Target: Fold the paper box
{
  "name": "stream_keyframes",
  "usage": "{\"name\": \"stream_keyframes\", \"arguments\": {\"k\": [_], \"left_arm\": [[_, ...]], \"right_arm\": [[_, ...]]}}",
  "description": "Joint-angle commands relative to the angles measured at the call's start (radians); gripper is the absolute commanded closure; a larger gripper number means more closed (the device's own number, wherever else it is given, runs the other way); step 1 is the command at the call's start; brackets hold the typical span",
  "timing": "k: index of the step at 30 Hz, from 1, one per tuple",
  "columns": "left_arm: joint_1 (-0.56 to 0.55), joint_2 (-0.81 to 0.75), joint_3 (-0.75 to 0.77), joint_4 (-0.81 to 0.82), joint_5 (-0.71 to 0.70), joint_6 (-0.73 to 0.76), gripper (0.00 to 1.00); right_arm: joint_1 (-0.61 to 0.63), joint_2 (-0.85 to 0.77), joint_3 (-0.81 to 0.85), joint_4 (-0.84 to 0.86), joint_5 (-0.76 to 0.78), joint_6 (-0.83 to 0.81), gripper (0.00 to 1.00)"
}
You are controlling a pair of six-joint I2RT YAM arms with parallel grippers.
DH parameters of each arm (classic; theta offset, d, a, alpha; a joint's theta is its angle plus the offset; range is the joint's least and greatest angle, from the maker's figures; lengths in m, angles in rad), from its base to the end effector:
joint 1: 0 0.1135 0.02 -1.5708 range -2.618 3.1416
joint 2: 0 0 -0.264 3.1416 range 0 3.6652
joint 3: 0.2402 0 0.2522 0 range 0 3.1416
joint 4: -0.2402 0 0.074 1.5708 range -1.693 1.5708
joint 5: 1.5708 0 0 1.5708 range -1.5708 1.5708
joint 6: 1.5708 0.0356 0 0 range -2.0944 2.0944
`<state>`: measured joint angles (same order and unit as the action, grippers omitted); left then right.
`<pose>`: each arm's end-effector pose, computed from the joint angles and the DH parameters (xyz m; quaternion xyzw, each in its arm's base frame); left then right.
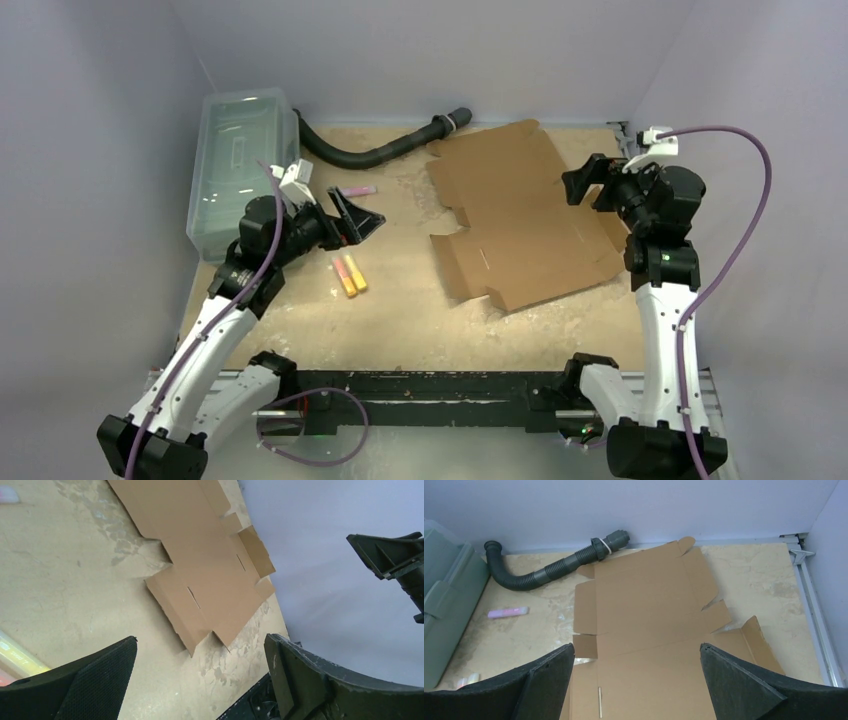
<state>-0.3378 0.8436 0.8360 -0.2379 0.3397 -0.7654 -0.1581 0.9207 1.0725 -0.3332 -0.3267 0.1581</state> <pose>0.1793 -0.0756 0.3427 -0.0632 0.7814 -0.4313 0.4466 0.1985 -0.0201 0.4006 0.0165 0.7650 0.1249 0.6316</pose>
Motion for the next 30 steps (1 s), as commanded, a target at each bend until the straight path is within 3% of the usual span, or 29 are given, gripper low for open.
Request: {"name": "stream_keyframes", "arguments": {"k": [1,8,13,20,25,30], "left_arm": [[-0.035,0.005,-0.025,0.075,0.039,-0.030,0.01],[-0.223,0.090,-0.037,0.095,-0.111,-0.022,0.01],[-0.393,0.236,-0.062,0.119,-0.321,-0.035,0.01],[-0.426,0.429,-0.222,0.554,-0.330,-0.189,0.07],[-0.431,0.566,-0.208,0.634,-0.371,-0.226,0.08],[-0.433,0.727,-0.180,0.726,-0.380,-0.281,0.17]], "right_arm": [[-0.006,-0.019,-0.009,0.031,-0.009,0.009,0.01],[-0.006,-0.025,-0.041,0.038,-0.098,-0.067,0.01],[-0.006,-0.026,-0.133,-0.010,-0.526,-0.442,0.01],[-0.006,0.010,-0.238,0.027,-0.604,-0.504,0.01],[-0.006,0.076,-0.252,0.067,-0.641,-0.500,0.01],[-0.006,0.110,-0.258,0.082,-0.671,-0.495,0.01]]}}
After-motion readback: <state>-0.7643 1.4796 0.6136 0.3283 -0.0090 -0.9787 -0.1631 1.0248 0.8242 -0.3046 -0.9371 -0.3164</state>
